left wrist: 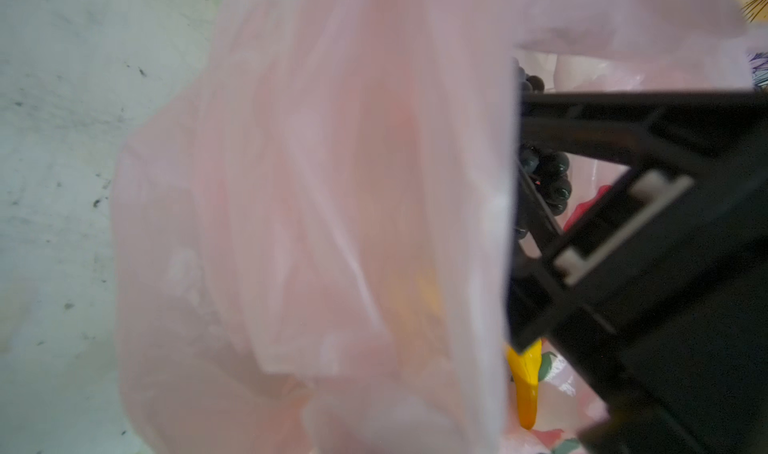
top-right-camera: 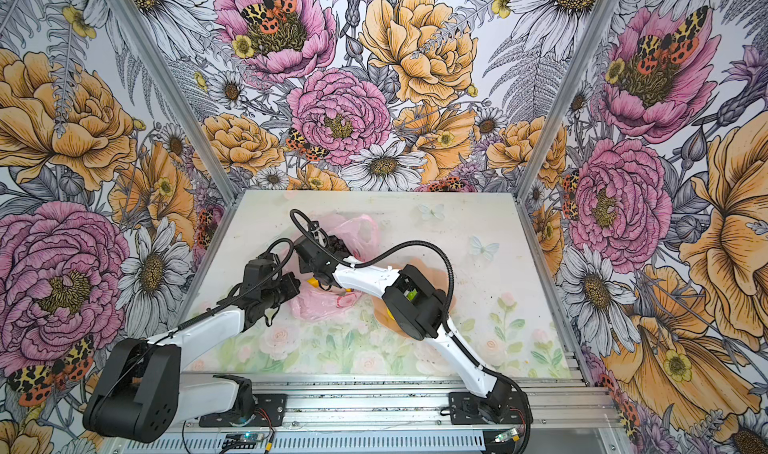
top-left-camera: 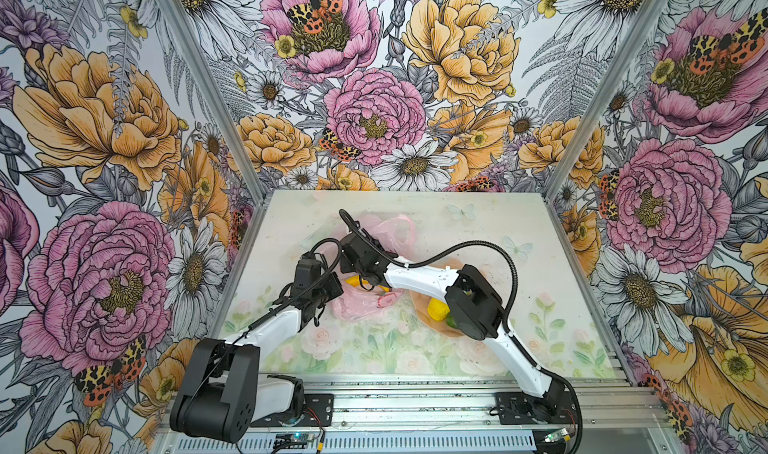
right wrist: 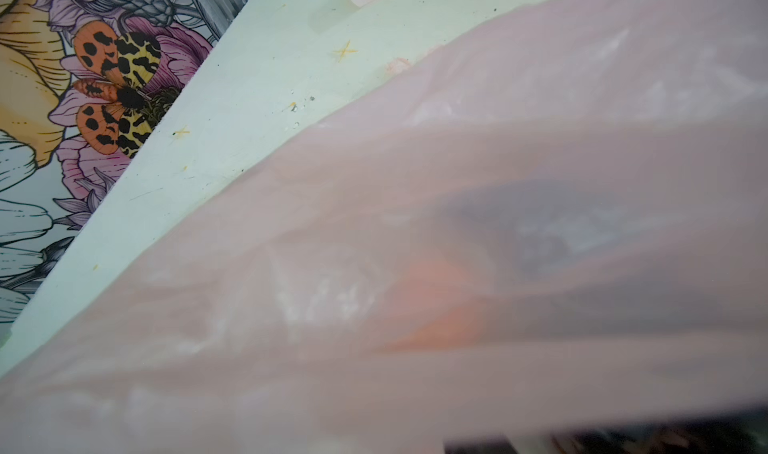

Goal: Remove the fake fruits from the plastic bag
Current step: 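Reach the right gripper down into the bag and grasp the orange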

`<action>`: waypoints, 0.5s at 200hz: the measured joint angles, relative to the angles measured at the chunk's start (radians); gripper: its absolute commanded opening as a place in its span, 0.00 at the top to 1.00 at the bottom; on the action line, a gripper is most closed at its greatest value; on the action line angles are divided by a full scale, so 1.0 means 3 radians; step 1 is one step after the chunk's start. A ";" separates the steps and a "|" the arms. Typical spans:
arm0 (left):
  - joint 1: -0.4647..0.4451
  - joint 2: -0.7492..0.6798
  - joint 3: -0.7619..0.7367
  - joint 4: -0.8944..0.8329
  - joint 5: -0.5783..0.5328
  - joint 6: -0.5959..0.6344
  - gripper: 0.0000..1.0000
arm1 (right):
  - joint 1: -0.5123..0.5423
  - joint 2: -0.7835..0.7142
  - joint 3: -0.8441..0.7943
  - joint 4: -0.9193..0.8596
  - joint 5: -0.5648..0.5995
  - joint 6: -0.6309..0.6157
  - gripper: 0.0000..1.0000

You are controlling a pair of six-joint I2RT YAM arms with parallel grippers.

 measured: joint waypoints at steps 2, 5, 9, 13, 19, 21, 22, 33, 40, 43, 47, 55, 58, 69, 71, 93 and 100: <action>0.0000 0.0000 0.0000 0.0000 0.0000 0.0000 1.00 | 0.0003 -0.0009 -0.0006 -0.0001 0.0004 -0.0001 0.50; 0.0000 0.0000 0.0000 0.0000 0.0001 0.0000 1.00 | 0.0010 -0.0017 -0.0014 0.0000 0.0008 -0.0003 0.49; 0.0000 0.0000 0.0000 0.0000 0.0000 0.0000 1.00 | 0.0017 -0.0031 -0.0022 0.0000 0.0011 -0.0001 0.48; 0.0000 0.0000 0.0000 0.0000 0.0001 0.0000 1.00 | 0.0022 -0.0036 -0.0023 -0.0001 0.0010 -0.0004 0.48; 0.0000 0.0000 0.0000 0.0001 0.0001 0.0000 1.00 | 0.0024 -0.0037 -0.0024 0.0003 0.0009 -0.0001 0.47; 0.0000 0.0000 0.0000 0.0001 0.0001 0.0000 1.00 | 0.0024 -0.0037 -0.0024 0.0005 0.0009 0.0000 0.47; 0.0000 0.0000 0.0000 0.0001 0.0001 0.0000 1.00 | 0.0023 -0.0037 -0.0024 0.0006 0.0009 0.0001 0.46; 0.0000 0.0000 0.0000 0.0001 0.0001 0.0000 1.00 | 0.0006 -0.0036 -0.0028 0.0001 0.0006 0.0008 0.43; 0.0000 0.0000 0.0000 0.0001 0.0001 0.0000 1.00 | -0.0013 -0.0036 -0.0028 -0.0005 0.0004 0.0022 0.42; 0.0000 0.0000 0.0000 0.0001 0.0001 0.0000 1.00 | -0.0024 -0.0034 -0.0028 -0.0004 0.0004 0.0037 0.42; 0.0000 0.0000 0.0000 0.0000 0.0001 0.0000 1.00 | -0.0038 -0.0033 -0.0028 -0.0003 -0.0004 0.0037 0.41; 0.0000 0.0000 0.0000 0.0000 0.0001 0.0000 1.00 | -0.0072 -0.0029 -0.0028 0.0000 -0.0020 0.0058 0.39; 0.0000 0.0000 0.0000 0.0000 0.0001 0.0000 1.00 | -0.0085 -0.0027 -0.0027 0.0000 -0.0023 0.0076 0.38; 0.0000 0.0000 0.0000 0.0001 0.0001 0.0000 1.00 | -0.0139 -0.0003 -0.0015 0.0000 -0.0050 0.0107 0.37; 0.0000 0.0000 0.0000 0.0000 0.0001 0.0000 1.00 | -0.0149 0.0006 -0.0010 -0.0003 -0.0052 0.0121 0.36; 0.0000 0.0000 0.0000 0.0001 0.0001 0.0000 1.00 | -0.0219 0.0140 0.0123 -0.0005 -0.0103 0.0151 0.32; 0.0000 0.0000 0.0000 0.0001 0.0003 0.0000 1.00 | -0.0242 0.0193 0.0177 -0.0003 -0.0123 0.0159 0.29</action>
